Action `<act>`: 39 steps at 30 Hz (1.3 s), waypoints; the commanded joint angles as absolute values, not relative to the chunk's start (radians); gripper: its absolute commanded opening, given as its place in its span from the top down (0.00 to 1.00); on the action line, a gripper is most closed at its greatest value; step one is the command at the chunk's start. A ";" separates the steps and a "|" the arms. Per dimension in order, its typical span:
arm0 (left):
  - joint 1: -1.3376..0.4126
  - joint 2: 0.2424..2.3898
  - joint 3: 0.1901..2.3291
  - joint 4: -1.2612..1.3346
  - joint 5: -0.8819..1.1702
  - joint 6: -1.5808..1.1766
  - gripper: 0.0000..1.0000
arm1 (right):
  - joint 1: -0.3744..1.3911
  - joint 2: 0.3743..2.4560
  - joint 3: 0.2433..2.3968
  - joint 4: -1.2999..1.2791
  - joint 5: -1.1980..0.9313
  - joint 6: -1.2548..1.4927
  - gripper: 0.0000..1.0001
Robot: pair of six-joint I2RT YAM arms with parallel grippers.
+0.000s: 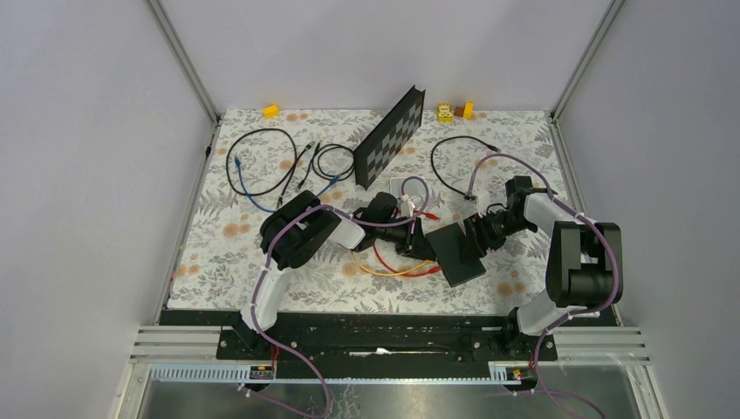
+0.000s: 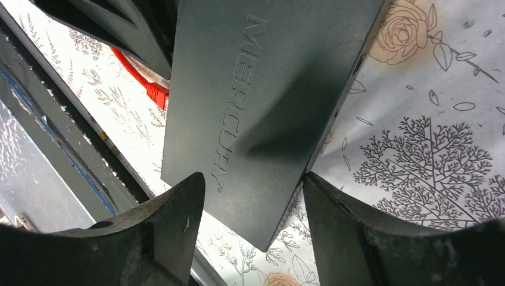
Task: Pull the plug from the switch port
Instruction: Pull the connector from the switch port.
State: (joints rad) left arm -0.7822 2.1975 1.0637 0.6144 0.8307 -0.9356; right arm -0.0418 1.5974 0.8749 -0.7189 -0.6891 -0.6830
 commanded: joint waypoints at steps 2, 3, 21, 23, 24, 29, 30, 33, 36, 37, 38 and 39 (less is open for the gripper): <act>-0.791 2.233 1.111 0.570 0.804 -0.910 0.84 | -0.037 1.541 0.861 -0.705 -0.675 -0.672 0.32; -0.789 2.234 1.115 0.565 0.803 -0.908 0.84 | -0.037 1.537 0.859 -0.701 -0.671 -0.671 0.32; -0.721 2.272 1.246 0.397 0.814 -0.803 1.00 | -0.036 1.398 0.867 -0.591 -0.552 -0.569 0.24; -0.716 2.279 1.269 0.363 0.815 -0.776 1.00 | -0.033 1.379 0.870 -0.568 -0.537 -0.546 0.23; -0.714 2.281 1.278 0.350 0.815 -0.763 1.00 | -0.030 1.371 0.868 -0.557 -0.528 -0.532 0.23; -0.711 2.305 1.328 0.292 0.823 -0.728 1.00 | -0.010 1.351 0.865 -0.511 -0.482 -0.453 0.23; -0.710 2.310 1.337 0.284 0.824 -0.723 1.00 | -0.006 1.353 0.867 -0.506 -0.473 -0.436 0.23; -0.705 2.322 1.363 0.253 0.825 -0.709 1.00 | 0.043 1.359 0.878 -0.490 -0.431 -0.395 0.23; -0.700 2.323 1.379 0.242 0.827 -0.702 1.00 | 0.119 1.363 0.882 -0.463 -0.372 -0.358 0.21; -0.698 2.321 1.377 0.242 0.825 -0.701 1.00 | 0.140 1.364 0.882 -0.449 -0.352 -0.345 0.20; -0.697 2.320 1.373 0.247 0.825 -0.707 1.00 | 0.162 1.365 0.882 -0.431 -0.339 -0.331 0.19; -0.696 2.319 1.370 0.251 0.825 -0.712 1.00 | 0.178 1.364 0.880 -0.415 -0.321 -0.314 0.19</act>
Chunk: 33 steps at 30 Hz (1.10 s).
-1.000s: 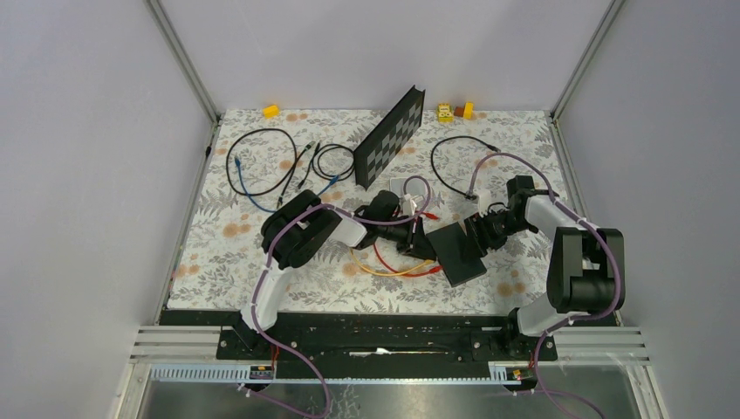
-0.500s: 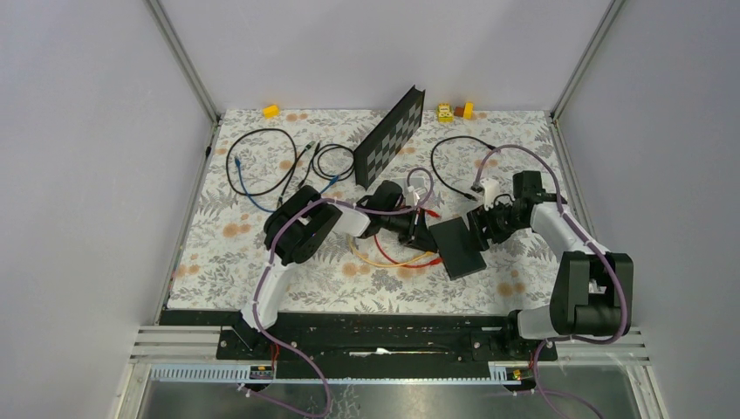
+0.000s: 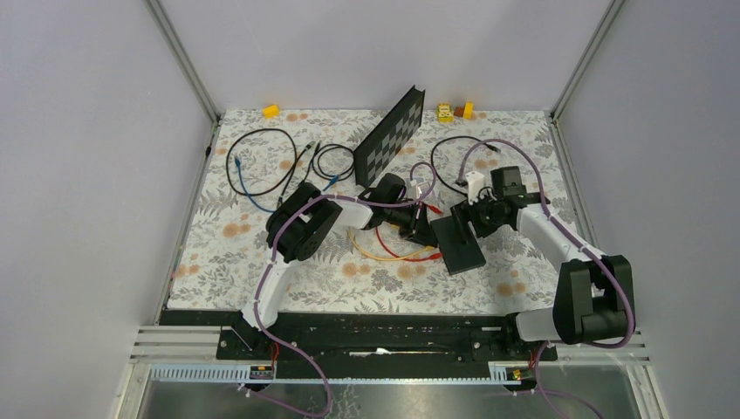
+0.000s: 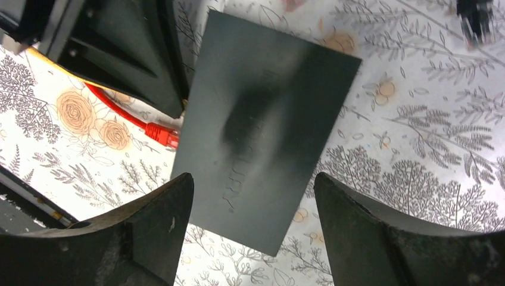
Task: Pull the plug from the switch port
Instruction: Pull the connector from the switch port.
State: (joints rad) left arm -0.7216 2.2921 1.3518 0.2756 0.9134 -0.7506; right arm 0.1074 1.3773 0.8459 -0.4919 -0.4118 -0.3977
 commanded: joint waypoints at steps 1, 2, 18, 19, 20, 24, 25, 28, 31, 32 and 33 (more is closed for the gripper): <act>-0.696 2.319 1.370 0.255 0.826 -0.719 1.00 | 0.193 1.365 0.878 -0.397 -0.310 -0.300 0.19; -0.696 2.321 1.369 0.259 0.829 -0.728 1.00 | 0.205 1.366 0.876 -0.376 -0.300 -0.285 0.19; -0.698 2.303 1.333 0.306 0.816 -0.775 1.00 | 0.297 1.369 0.794 -0.245 -0.150 -0.229 0.18; -0.699 2.301 1.329 0.308 0.815 -0.775 1.00 | 0.302 1.370 0.794 -0.248 -0.143 -0.223 0.18; -0.700 2.300 1.326 0.308 0.815 -0.773 1.00 | 0.308 1.372 0.794 -0.248 -0.137 -0.217 0.18; -0.698 2.301 1.325 0.318 0.818 -0.777 1.00 | 0.354 1.394 0.802 -0.243 -0.082 -0.205 0.18; -0.699 2.302 1.329 0.321 0.821 -0.782 1.00 | 0.363 1.399 0.803 -0.240 -0.072 -0.203 0.18; -0.699 2.300 1.322 0.337 0.824 -0.791 1.00 | 0.392 1.404 0.800 -0.229 -0.036 -0.204 0.18; -0.699 2.296 1.314 0.344 0.827 -0.796 1.00 | 0.414 1.416 0.799 -0.227 -0.009 -0.208 0.18; -0.699 2.294 1.310 0.350 0.827 -0.797 1.00 | 0.417 1.423 0.799 -0.227 -0.008 -0.207 0.18; -0.699 2.293 1.307 0.353 0.828 -0.800 1.00 | 0.421 1.429 0.797 -0.228 -0.007 -0.207 0.18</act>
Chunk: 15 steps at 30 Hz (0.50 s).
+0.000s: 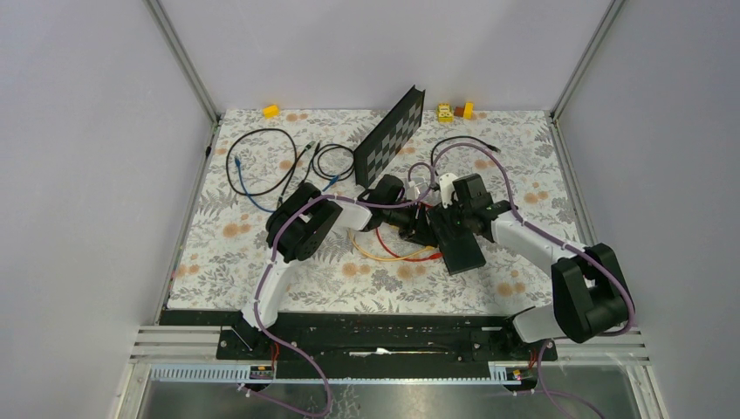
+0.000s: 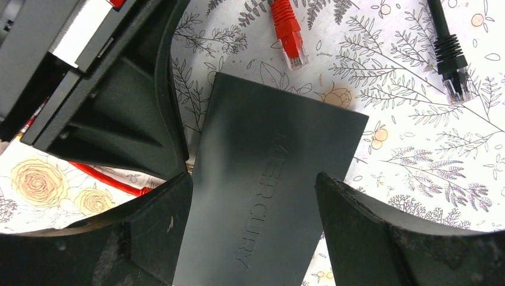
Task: Pull the plug from the switch port
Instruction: Pull the connector from the switch port.
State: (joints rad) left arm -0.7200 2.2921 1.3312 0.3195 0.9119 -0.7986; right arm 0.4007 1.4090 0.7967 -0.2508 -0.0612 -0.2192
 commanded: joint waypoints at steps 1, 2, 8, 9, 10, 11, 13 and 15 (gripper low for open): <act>-0.699 2.293 1.307 0.354 0.828 -0.801 1.00 | 0.425 1.436 0.797 -0.228 -0.005 -0.206 0.18; -0.699 2.292 1.305 0.355 0.827 -0.802 1.00 | 0.431 1.441 0.797 -0.229 -0.006 -0.205 0.18; -0.699 2.285 1.294 0.361 0.821 -0.797 1.00 | 0.464 1.435 0.792 -0.249 0.023 -0.205 0.16; -0.699 2.286 1.295 0.362 0.822 -0.799 1.00 | 0.467 1.434 0.789 -0.251 0.026 -0.206 0.16; -0.699 2.288 1.297 0.362 0.823 -0.801 1.00 | 0.471 1.435 0.789 -0.257 0.031 -0.207 0.15; -0.699 2.290 1.298 0.362 0.823 -0.802 1.00 | 0.473 1.437 0.788 -0.261 0.035 -0.207 0.15; -0.698 2.292 1.302 0.363 0.823 -0.802 1.00 | 0.479 1.440 0.788 -0.269 0.044 -0.207 0.15; -0.699 2.292 1.304 0.364 0.824 -0.802 1.00 | 0.488 1.440 0.788 -0.274 0.051 -0.207 0.15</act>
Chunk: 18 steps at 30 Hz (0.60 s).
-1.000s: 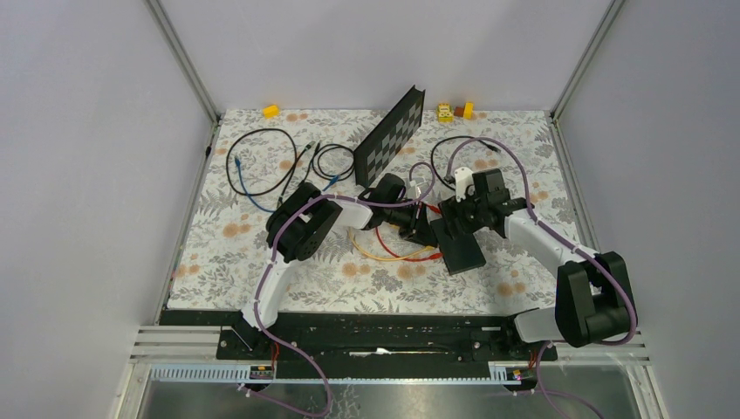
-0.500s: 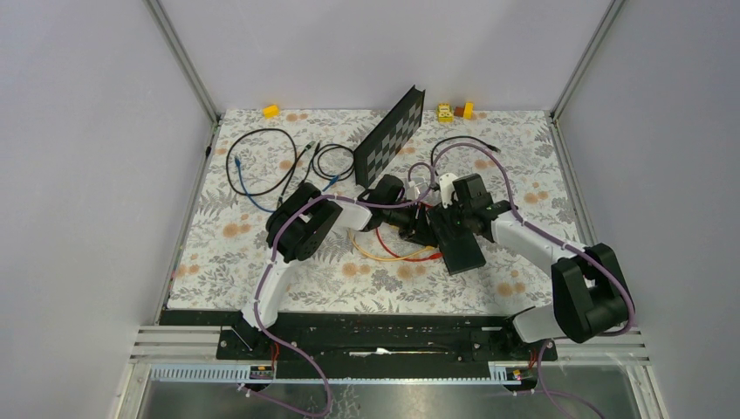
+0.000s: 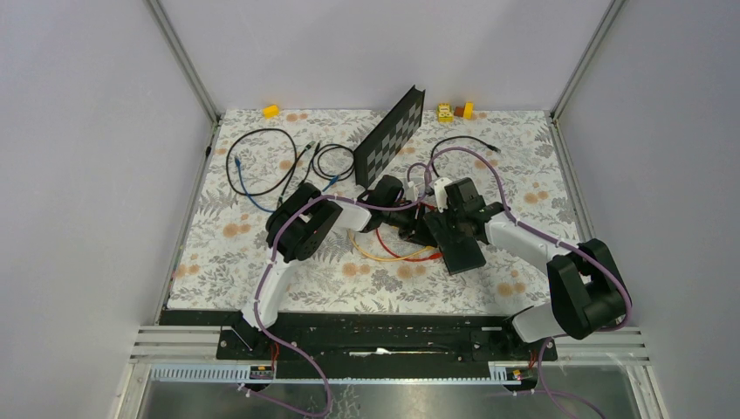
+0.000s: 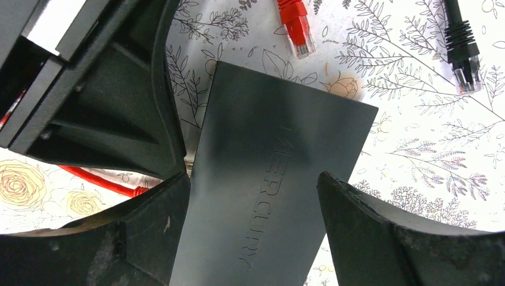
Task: Pull the plug from the switch port
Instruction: Pull the connector from the switch port.
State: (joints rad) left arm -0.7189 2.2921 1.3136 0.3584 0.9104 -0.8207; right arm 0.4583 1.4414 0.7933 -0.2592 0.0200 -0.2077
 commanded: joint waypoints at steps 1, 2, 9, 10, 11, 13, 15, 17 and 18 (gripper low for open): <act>-0.699 2.293 1.304 0.362 0.823 -0.802 1.00 | 0.494 1.441 0.789 -0.275 0.054 -0.208 0.15; -0.699 2.295 1.303 0.362 0.824 -0.804 1.00 | 0.497 1.443 0.789 -0.279 0.052 -0.206 0.14; -0.699 2.296 1.300 0.366 0.827 -0.807 1.00 | 0.507 1.470 0.798 -0.298 0.067 -0.206 0.14; -0.699 2.295 1.300 0.367 0.827 -0.807 1.00 | 0.507 1.473 0.800 -0.299 0.069 -0.206 0.14; -0.699 2.295 1.298 0.369 0.827 -0.806 1.00 | 0.507 1.475 0.799 -0.300 0.072 -0.206 0.14; -0.699 2.293 1.295 0.370 0.827 -0.807 1.00 | 0.508 1.479 0.800 -0.304 0.078 -0.208 0.14; -0.699 2.292 1.296 0.370 0.827 -0.807 1.00 | 0.506 1.488 0.804 -0.317 0.087 -0.211 0.14; -0.699 2.290 1.296 0.370 0.828 -0.806 1.00 | 0.507 1.492 0.811 -0.335 0.099 -0.215 0.14; -0.699 2.289 1.296 0.370 0.828 -0.804 1.00 | 0.507 1.492 0.812 -0.342 0.108 -0.217 0.14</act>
